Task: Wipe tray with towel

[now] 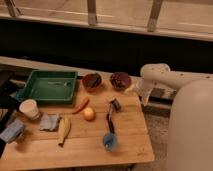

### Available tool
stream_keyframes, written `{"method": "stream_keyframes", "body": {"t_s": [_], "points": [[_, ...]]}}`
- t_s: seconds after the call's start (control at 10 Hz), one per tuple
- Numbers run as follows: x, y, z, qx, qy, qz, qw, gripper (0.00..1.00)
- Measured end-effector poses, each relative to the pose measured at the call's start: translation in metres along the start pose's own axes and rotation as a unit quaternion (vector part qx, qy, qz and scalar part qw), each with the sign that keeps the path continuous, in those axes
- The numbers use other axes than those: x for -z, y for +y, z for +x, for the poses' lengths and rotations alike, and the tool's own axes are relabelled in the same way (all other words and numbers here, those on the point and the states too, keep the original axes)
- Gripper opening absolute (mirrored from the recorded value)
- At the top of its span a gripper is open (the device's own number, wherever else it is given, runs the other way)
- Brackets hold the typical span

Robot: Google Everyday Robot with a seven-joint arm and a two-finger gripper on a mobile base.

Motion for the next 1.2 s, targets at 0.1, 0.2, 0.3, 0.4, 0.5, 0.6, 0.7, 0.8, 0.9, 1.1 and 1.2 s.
{"method": "stream_keyframes", "body": {"t_s": [0.1,0.2,0.3,0.4,0.5,0.6,0.7,0.8,0.9,1.1,1.2], "points": [[0.0,0.0,0.0,0.0,0.0,0.0,1.0,0.8],[0.0,0.0,0.0,0.0,0.0,0.0,1.0,0.8],[0.0,0.0,0.0,0.0,0.0,0.0,1.0,0.8],[0.0,0.0,0.0,0.0,0.0,0.0,1.0,0.8],[0.0,0.0,0.0,0.0,0.0,0.0,1.0,0.8],[0.0,0.0,0.0,0.0,0.0,0.0,1.0,0.8],[0.0,0.0,0.0,0.0,0.0,0.0,1.0,0.8],[0.0,0.0,0.0,0.0,0.0,0.0,1.0,0.8],[0.0,0.0,0.0,0.001,-0.001,0.002,1.0,0.8],[0.005,0.009,0.005,0.023,-0.005,0.005,0.9997,0.8],[0.005,0.025,0.015,0.053,-0.007,0.007,0.9986,0.8]]}}
